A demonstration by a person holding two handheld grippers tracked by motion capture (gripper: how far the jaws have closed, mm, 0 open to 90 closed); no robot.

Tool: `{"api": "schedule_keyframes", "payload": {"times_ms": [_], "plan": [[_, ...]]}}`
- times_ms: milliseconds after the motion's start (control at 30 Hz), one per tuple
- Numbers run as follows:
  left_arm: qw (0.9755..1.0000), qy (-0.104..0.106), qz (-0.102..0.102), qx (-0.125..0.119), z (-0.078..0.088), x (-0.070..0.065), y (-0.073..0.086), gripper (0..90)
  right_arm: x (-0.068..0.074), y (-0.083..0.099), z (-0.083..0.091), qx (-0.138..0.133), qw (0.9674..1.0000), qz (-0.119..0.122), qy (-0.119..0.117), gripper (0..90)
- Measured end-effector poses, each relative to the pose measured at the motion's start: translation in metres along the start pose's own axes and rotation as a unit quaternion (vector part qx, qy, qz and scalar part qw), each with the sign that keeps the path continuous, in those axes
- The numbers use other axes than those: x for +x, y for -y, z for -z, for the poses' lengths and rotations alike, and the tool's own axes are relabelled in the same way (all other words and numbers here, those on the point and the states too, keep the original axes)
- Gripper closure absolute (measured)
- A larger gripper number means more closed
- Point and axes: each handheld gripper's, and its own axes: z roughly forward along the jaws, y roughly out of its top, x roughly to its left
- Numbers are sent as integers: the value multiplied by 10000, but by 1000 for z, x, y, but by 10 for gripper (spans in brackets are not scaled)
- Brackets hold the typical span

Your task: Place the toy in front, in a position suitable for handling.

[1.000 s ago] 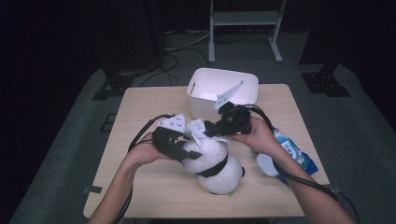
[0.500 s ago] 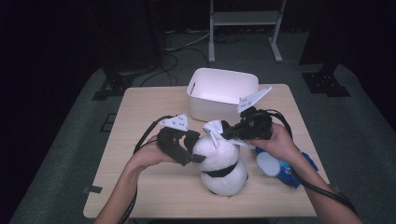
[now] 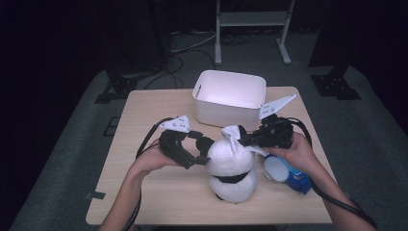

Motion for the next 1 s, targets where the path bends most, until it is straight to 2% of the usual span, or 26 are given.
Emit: {"api": "schedule_keyframes", "payload": {"times_ms": [67, 133, 200, 300, 333, 467, 567, 800, 933, 1000], "plan": [[9999, -42, 70, 124, -2, 2, 4, 47, -1, 2, 1, 6, 10000, -7, 31, 851], [9997, 15, 133, 187, -5, 4, 7, 48, -1, 4, 2, 11, 10000, -31, 45, 851], [9997, 4, 134, 188, -8, 4, 8, 47, -2, 5, 3, 8, 10000, -47, 56, 851], [9992, -1, 315, 231, -18, 6, 9, 53, -2, 9, 2, -63, 9999, -98, -14, 852], [9992, -1, 315, 231, -18, 6, 9, 58, -2, 9, 2, -63, 9999, -98, -14, 852], [9979, 325, 537, 185, -27, 11, 13, 91, -1, 9, 0, 20, 10000, -69, 22, 852], [9981, 221, 561, 147, -24, 13, 12, 64, -1, 10, -1, 22, 10000, -64, 21, 853], [9986, 165, 493, 97, -15, 14, 11, 40, 0, 13, 0, 31, 10000, 4, -23, 854], [9990, 188, 409, 80, -11, 14, 8, 30, 1, 14, 2, 71, 10000, 34, -42, 854], [9992, 228, 280, 150, -11, 11, 5, 29, 3, 15, 3, 118, 9999, 85, -44, 854]]}}
